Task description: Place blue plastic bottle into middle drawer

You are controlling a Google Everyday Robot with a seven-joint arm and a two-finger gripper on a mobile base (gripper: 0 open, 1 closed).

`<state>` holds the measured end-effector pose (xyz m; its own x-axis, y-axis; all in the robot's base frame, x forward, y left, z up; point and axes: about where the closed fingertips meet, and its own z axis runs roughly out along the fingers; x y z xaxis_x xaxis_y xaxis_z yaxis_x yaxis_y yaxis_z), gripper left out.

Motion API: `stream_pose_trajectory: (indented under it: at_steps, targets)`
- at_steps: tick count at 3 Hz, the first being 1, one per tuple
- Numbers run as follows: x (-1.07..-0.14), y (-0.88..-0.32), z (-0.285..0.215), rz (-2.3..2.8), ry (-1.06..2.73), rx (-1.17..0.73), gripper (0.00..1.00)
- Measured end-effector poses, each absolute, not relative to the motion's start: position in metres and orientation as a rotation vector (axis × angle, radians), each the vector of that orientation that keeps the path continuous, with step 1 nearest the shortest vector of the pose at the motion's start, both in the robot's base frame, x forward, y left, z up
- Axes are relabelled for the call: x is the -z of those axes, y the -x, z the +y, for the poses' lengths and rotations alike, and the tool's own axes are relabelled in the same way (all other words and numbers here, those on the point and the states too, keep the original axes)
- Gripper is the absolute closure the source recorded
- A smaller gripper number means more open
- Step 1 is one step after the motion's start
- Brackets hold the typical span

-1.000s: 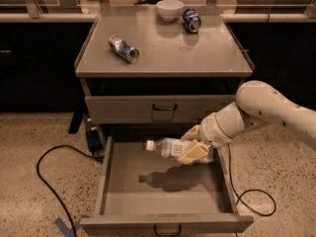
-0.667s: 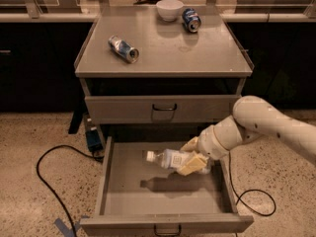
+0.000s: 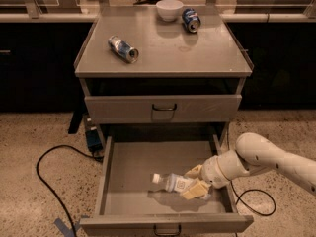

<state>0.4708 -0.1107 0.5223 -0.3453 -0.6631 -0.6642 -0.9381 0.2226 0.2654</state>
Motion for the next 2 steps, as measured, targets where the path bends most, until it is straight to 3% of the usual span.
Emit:
stream_pose_trajectory:
  at_steps: [2]
  targets:
    - [-0.502, -0.485, -0.099, 2.078, 1.486, -0.864, 1.00]
